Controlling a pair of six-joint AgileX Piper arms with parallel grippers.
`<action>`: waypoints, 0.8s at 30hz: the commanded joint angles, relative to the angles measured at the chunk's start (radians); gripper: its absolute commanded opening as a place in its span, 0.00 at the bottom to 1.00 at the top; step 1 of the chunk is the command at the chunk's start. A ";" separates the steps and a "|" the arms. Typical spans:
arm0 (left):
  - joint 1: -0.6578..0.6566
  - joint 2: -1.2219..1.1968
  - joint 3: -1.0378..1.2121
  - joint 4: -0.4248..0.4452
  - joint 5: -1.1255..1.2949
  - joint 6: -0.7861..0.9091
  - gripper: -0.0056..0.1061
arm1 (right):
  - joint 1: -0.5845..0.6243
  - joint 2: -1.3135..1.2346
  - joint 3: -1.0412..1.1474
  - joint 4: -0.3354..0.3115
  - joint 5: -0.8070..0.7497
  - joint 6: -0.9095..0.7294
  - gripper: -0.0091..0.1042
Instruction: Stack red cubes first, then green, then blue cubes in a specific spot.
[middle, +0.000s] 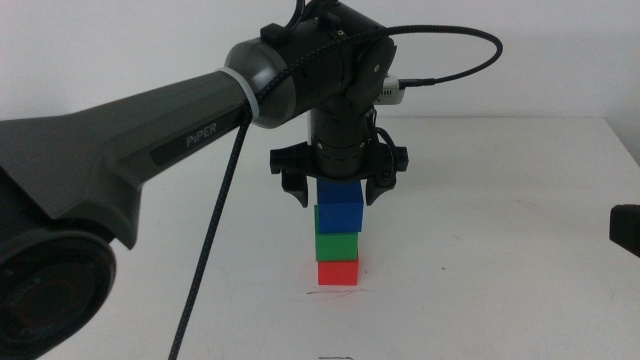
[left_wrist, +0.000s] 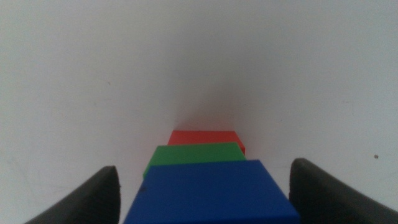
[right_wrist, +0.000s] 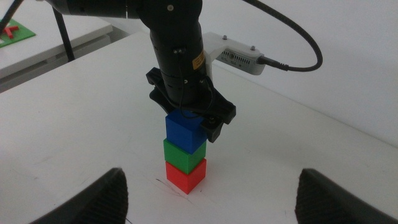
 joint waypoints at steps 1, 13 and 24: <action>-0.002 -0.086 -0.026 0.021 0.067 0.007 0.89 | -0.007 0.006 -0.023 -0.001 -0.072 -0.012 0.77; -0.002 -0.252 -0.026 0.032 0.079 0.032 0.89 | -0.007 0.006 -0.023 -0.001 -0.072 -0.012 0.77; -0.002 -0.526 -0.026 0.082 0.079 0.226 0.89 | -0.007 0.006 -0.023 -0.001 -0.072 -0.012 0.77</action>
